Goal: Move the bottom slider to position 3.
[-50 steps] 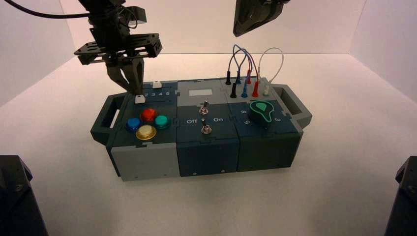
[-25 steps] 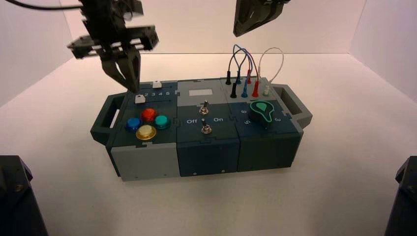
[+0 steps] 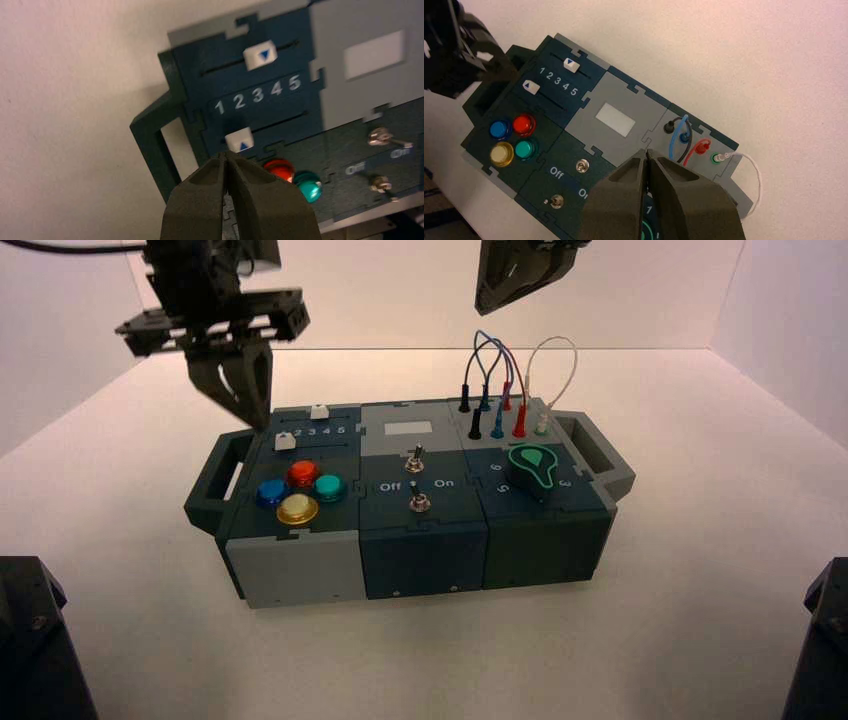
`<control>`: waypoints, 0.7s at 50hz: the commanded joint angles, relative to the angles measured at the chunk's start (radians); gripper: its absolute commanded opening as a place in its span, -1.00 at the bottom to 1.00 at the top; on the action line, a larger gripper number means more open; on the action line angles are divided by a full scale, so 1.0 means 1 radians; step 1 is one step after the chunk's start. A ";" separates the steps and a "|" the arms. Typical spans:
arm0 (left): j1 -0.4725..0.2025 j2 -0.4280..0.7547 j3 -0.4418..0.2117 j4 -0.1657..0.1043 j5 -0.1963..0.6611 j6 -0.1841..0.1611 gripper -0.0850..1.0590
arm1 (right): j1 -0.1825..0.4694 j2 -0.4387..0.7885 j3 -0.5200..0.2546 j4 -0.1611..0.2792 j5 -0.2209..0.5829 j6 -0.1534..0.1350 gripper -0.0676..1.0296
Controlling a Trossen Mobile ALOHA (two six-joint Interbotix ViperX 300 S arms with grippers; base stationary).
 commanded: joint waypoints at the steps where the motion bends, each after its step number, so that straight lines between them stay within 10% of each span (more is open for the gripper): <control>1: -0.003 0.000 -0.005 0.003 -0.005 -0.006 -0.91 | 0.000 -0.014 -0.031 0.000 -0.003 0.002 -0.92; 35: -0.003 0.037 -0.043 0.008 -0.037 0.003 -0.91 | 0.000 -0.014 -0.031 0.000 0.002 0.002 -0.92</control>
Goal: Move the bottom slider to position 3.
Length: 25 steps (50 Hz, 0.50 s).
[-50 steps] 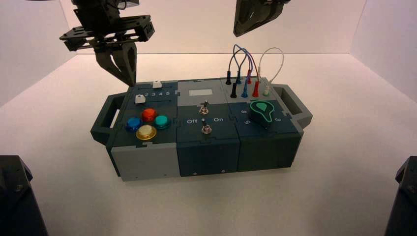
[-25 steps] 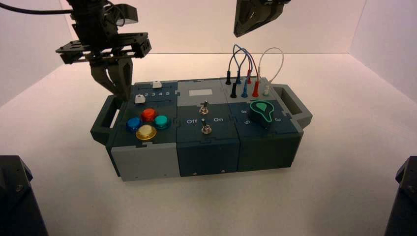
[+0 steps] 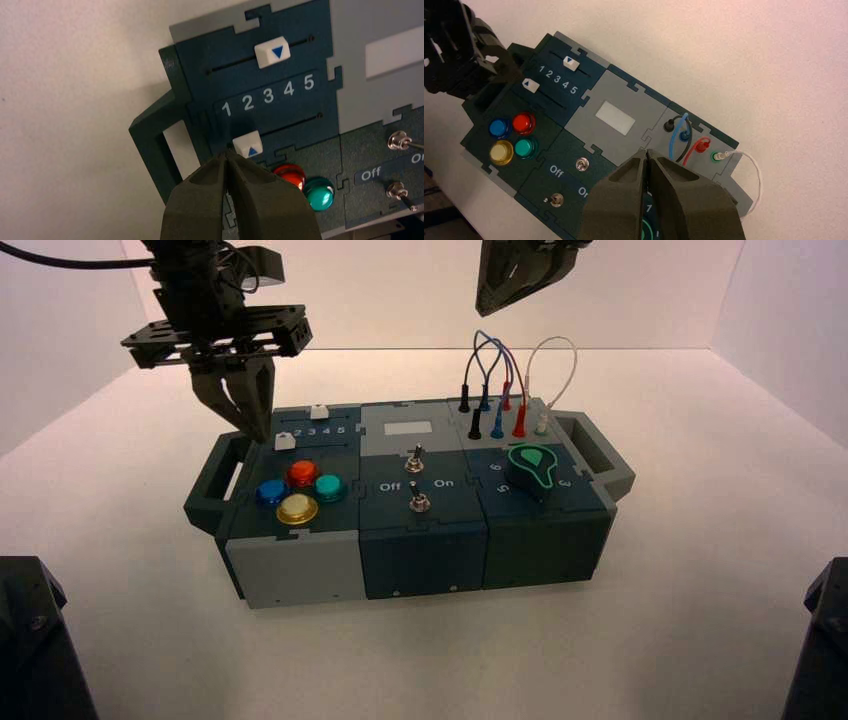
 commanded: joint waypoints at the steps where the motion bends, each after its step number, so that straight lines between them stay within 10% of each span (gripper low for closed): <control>1: -0.003 0.003 -0.032 0.002 -0.005 0.002 -0.91 | 0.000 -0.014 -0.031 0.000 -0.005 0.000 -0.92; 25: -0.005 0.015 -0.044 0.002 -0.008 0.002 -0.91 | 0.000 -0.014 -0.032 -0.002 -0.003 0.000 -0.92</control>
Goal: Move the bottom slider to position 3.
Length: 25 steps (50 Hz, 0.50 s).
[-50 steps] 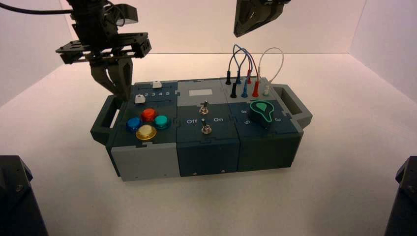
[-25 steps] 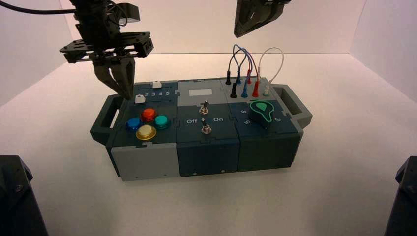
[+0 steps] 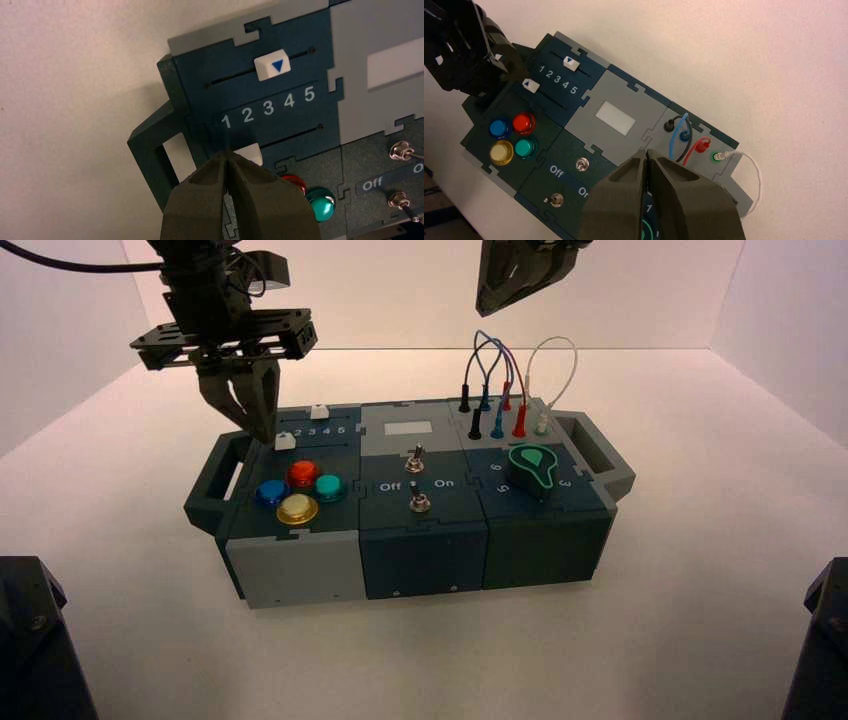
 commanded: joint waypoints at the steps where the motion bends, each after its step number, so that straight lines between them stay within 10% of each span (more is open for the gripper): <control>1: -0.003 -0.009 -0.034 0.002 -0.003 0.000 -0.91 | 0.000 -0.014 -0.032 -0.002 -0.003 0.002 -0.92; 25: -0.041 0.020 -0.051 -0.003 -0.005 -0.006 -0.91 | 0.000 -0.014 -0.032 -0.002 -0.003 0.000 -0.92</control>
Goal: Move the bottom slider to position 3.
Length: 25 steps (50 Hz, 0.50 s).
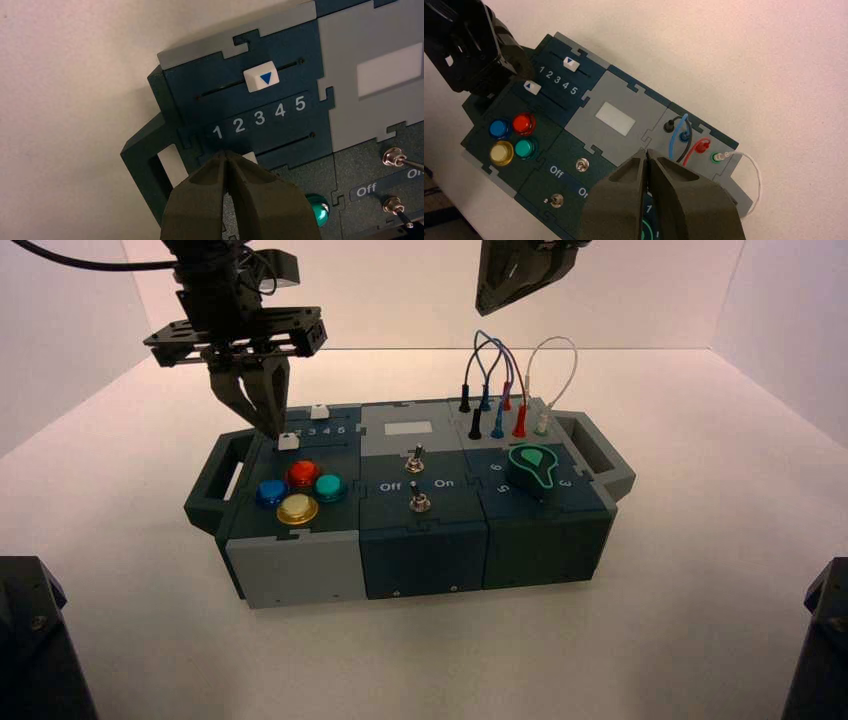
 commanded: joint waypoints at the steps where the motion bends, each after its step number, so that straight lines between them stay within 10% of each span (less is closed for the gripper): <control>1: -0.021 -0.011 -0.020 -0.003 -0.003 -0.006 -0.91 | 0.000 -0.014 -0.032 -0.003 -0.003 0.002 -0.92; 25: -0.031 -0.011 -0.029 -0.005 -0.003 -0.006 -0.91 | 0.000 -0.014 -0.034 -0.002 0.000 0.002 -0.92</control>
